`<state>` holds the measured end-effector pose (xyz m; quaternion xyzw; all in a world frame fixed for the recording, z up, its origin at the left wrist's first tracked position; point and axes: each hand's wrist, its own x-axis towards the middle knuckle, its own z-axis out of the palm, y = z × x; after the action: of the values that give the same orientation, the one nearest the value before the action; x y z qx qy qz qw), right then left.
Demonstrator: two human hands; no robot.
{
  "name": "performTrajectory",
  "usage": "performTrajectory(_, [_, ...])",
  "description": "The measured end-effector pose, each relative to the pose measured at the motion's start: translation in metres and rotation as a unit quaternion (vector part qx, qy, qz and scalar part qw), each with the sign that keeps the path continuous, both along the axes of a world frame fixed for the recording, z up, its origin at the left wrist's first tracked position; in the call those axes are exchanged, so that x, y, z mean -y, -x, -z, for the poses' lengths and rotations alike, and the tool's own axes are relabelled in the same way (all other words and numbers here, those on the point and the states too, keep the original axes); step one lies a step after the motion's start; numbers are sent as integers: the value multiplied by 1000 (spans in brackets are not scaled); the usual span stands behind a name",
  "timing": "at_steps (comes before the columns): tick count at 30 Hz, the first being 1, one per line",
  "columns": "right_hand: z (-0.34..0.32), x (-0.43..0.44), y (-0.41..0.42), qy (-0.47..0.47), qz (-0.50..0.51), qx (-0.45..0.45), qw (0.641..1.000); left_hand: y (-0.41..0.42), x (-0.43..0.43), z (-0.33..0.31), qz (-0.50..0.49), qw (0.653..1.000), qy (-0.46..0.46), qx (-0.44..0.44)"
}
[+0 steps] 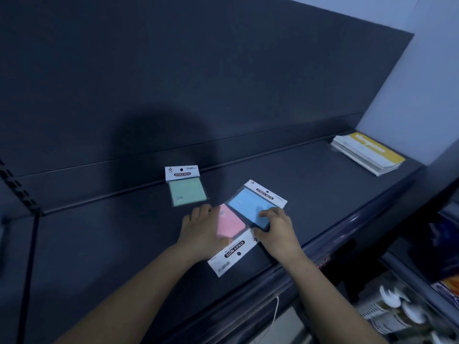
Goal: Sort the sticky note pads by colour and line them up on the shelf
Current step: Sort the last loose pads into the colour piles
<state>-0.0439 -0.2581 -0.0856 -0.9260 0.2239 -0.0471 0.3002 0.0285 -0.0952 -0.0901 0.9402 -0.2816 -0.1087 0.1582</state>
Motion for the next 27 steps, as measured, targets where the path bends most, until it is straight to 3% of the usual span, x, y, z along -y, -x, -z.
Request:
performTrajectory(11, [6, 52, -45, 67, -25, -11, 997, -18, 51, 6, -114, 993, 6, 25])
performTrajectory(16, [3, 85, -70, 105, -60, -29, 992, -29, 80, 1, -143, 988, -51, 25])
performTrajectory(27, [-7, 136, -114, 52, -85, -69, 993, -56, 120, -8, -210, 960, -173, 71])
